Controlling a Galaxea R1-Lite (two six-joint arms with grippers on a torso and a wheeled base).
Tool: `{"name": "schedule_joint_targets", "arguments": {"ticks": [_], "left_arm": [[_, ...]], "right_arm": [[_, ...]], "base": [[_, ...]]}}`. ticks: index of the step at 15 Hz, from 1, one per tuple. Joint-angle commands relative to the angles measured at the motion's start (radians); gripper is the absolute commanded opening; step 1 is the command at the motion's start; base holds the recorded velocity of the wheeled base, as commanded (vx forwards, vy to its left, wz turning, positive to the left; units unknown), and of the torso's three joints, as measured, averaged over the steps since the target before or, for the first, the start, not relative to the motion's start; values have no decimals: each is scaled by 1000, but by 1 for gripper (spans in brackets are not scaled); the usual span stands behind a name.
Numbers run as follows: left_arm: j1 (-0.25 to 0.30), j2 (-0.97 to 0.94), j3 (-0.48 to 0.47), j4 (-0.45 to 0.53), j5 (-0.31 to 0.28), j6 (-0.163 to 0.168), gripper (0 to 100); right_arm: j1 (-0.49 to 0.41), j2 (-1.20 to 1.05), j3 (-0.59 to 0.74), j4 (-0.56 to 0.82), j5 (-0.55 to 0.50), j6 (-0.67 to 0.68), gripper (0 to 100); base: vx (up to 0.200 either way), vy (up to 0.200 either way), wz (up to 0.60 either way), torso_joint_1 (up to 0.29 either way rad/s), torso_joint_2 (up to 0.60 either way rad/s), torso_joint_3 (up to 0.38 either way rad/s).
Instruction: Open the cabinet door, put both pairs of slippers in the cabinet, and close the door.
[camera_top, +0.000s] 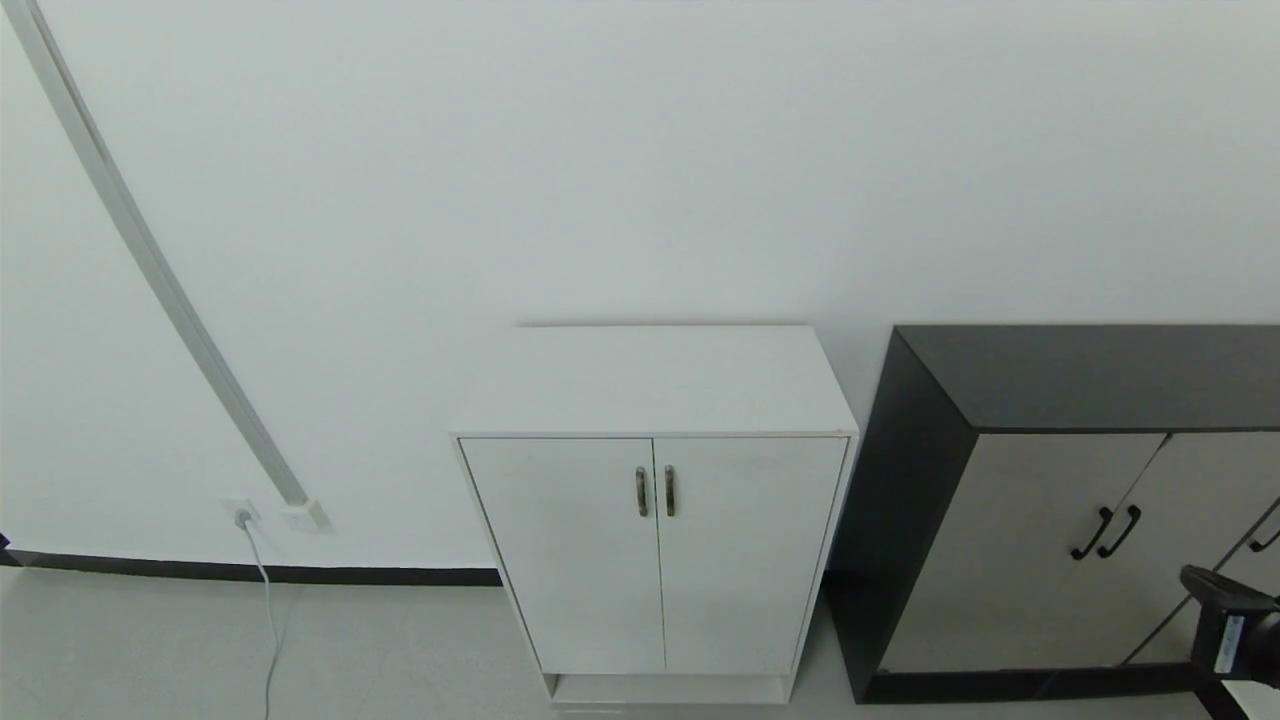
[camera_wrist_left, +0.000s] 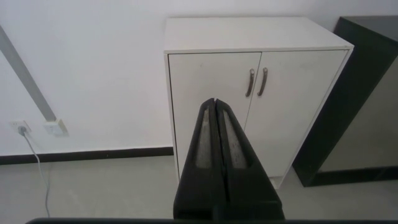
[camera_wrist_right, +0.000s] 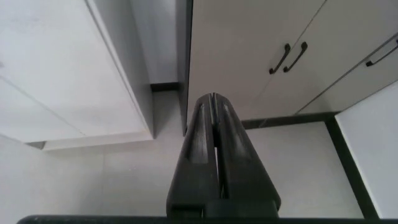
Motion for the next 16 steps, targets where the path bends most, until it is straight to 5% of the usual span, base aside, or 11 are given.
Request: {"name": "schedule_joint_targets", "arguments": {"ticks": [1,10,16], "left_arm": [[0,1,0,0,-1,1,0],[0,1,0,0,-1,1,0],[0,1,0,0,-1,1,0]], "right_arm": [[6,-203,23,142,26,-3,0],[12,-697,23,785,202,-4,0],[44,-853,23,976,248,-16,0]], "base": [[0,0,0,0,0,0],[0,0,0,0,0,0],[0,0,0,0,0,0]]}}
